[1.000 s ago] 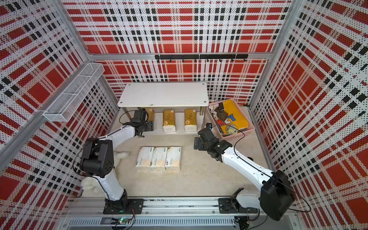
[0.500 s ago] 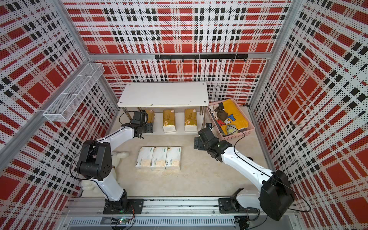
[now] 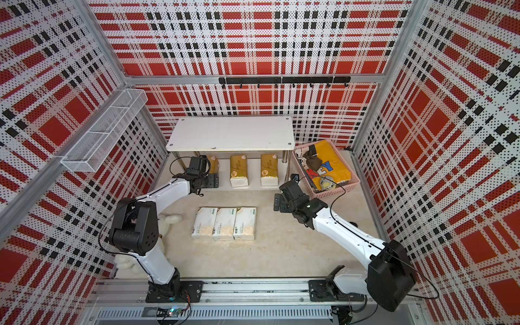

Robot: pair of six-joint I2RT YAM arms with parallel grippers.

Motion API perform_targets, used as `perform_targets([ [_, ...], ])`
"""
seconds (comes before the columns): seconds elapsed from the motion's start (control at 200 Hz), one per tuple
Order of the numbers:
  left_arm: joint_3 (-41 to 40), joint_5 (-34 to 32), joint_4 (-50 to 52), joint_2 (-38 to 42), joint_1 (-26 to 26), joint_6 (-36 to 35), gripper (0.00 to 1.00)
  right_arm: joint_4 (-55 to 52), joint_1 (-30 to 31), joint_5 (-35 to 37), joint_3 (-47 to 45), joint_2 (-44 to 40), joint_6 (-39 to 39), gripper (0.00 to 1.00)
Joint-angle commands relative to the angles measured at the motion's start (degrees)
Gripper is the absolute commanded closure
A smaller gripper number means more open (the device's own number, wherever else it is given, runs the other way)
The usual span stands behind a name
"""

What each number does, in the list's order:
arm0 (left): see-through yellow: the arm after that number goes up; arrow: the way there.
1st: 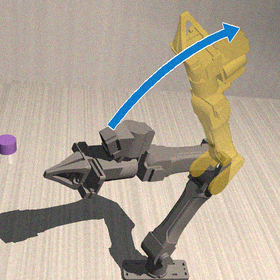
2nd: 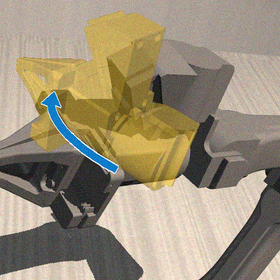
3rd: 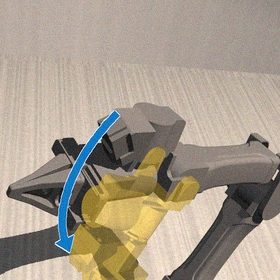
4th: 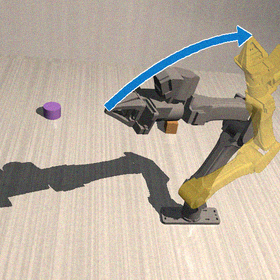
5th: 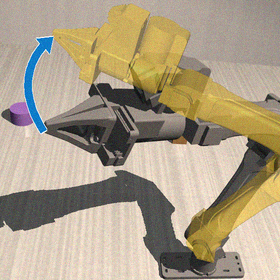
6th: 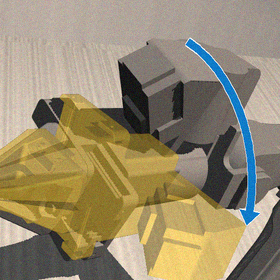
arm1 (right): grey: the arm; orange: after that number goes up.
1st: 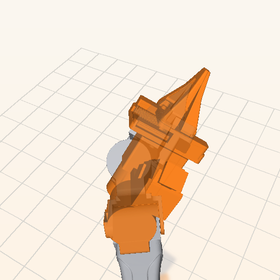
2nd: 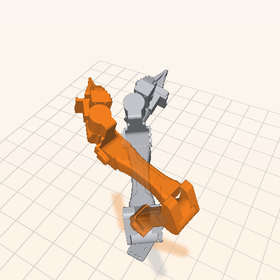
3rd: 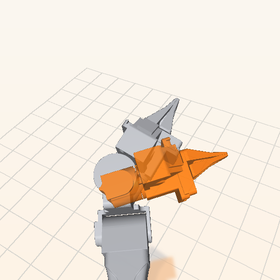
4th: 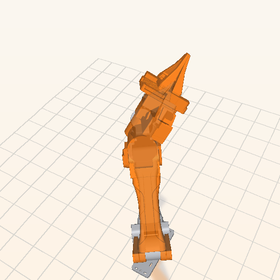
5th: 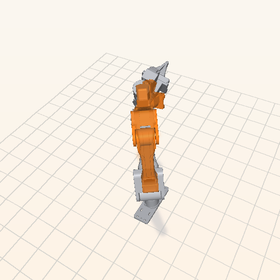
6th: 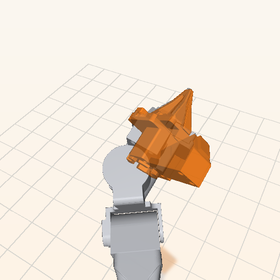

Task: Place the tissue boxes on the shelf by color
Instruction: Place a box of tissues on the shelf.

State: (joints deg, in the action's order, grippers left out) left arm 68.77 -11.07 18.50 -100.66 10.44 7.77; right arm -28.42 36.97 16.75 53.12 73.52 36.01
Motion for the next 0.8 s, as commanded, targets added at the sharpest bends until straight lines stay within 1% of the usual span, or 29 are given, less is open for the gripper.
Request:
perform_targets([
  [0.0, 1.19, -2.59, 0.48, 2.87, -0.37, 1.97, 0.08, 0.3, 0.31, 0.74, -0.93, -1.47, -0.39, 0.0],
  [0.366, -0.03, -6.87, 2.4, 8.0, 1.0, 3.1, 0.08, 0.77, 0.34, 0.03, -0.74, -1.38, -0.67, 0.0],
  [0.526, -1.09, -5.81, 2.56, 11.06, 1.3, 3.13, 0.07, 0.89, 0.44, -0.06, -1.07, -1.92, -0.68, 0.0],
  [0.646, -1.45, -6.7, 3.62, 13.41, 1.94, 3.65, 0.07, 0.87, 0.51, -0.27, -1.44, -2.16, -0.42, 0.0],
  [0.746, -2.26, -8.0, 4.62, 17.19, 3.25, 4.71, 0.07, 0.83, 0.54, 0.11, -1.84, -2.4, -0.33, 0.0],
  [0.762, -2.39, -8.19, 4.74, 17.74, 5.12, 4.94, 0.07, 0.83, 0.49, 0.36, -1.92, -2.35, -0.23, 0.0],
  [0.792, -2.8, -8.31, 4.94, 19.01, 6.06, 5.62, 0.07, 0.68, 0.47, 0.65, -2.02, -2.32, -0.11, 0.0],
])
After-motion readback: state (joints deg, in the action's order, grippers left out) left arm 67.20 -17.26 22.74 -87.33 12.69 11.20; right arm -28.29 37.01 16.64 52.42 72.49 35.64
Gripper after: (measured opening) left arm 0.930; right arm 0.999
